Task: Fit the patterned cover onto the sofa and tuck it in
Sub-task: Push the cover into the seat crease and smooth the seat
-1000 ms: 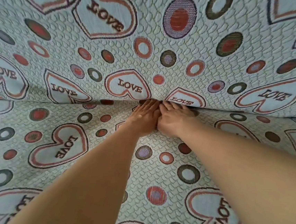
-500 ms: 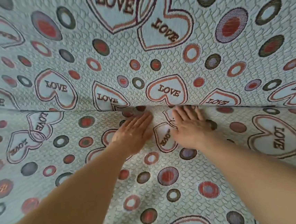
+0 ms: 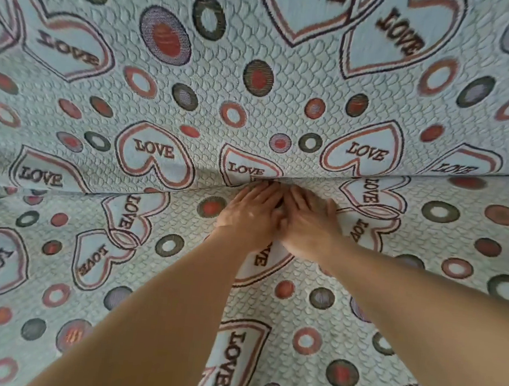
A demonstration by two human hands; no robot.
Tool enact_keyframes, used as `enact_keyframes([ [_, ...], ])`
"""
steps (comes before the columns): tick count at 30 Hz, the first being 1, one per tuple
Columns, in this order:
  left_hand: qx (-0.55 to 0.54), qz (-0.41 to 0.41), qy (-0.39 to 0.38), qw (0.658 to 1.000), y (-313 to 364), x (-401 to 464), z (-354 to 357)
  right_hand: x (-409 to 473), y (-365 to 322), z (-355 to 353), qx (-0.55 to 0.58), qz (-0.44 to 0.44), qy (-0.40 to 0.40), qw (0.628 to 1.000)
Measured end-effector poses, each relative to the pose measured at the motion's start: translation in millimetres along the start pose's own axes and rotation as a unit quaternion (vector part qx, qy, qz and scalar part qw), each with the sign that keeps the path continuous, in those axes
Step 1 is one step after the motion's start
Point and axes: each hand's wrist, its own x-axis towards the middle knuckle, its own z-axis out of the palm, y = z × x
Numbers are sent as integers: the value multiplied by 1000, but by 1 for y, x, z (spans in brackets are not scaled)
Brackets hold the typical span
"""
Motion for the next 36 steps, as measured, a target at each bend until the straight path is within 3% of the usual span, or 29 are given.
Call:
enact_keyframes([
  [4, 15, 27, -1, 1000, -9, 21, -2, 28, -4, -9, -7, 55, -51, 997],
  [9, 25, 41, 6, 999, -12, 26, -1, 32, -9, -24, -24, 60, -93, 994],
  [13, 47, 65, 90, 993, -15, -1, 0, 19, -9, -29, 33, 56, -67, 996],
  [17, 3, -44, 124, 991, -36, -45, 2, 7, -16, -25, 77, 45, -2, 996],
  [21, -17, -139, 99, 985, -60, -75, 2, 0, -37, -23, 113, 49, 55, 991],
  [27, 26, -167, 109, 979, -56, -63, -31, -11, -64, -23, 45, -24, 96, 994],
  [31, -22, -168, 95, 981, -50, -62, -41, -9, -74, -28, 56, -56, 86, 993],
  [36, -40, -154, 128, 979, -44, -76, -32, -18, -73, -41, -61, -107, 106, 987],
])
